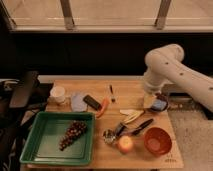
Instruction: Place fork in table surface
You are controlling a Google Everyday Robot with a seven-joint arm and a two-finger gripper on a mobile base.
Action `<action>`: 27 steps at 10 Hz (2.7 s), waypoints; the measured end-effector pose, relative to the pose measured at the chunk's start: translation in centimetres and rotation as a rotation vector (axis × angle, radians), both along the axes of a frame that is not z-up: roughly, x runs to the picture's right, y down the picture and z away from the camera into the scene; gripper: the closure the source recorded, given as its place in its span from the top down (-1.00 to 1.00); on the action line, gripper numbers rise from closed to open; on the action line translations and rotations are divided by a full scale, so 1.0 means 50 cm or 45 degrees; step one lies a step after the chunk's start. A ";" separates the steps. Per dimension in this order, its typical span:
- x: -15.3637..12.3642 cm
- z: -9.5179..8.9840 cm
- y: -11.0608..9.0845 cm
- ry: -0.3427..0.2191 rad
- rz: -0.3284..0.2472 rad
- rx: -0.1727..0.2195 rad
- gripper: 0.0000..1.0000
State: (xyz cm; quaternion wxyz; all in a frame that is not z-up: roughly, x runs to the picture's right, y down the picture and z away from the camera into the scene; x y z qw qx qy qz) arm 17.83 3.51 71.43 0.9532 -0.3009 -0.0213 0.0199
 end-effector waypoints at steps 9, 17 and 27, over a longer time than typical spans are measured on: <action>-0.193 0.098 -0.024 0.228 0.387 -0.048 0.30; -0.238 0.165 -0.009 0.071 0.662 -0.373 0.30; -0.260 0.231 -0.043 0.191 0.940 -0.193 0.30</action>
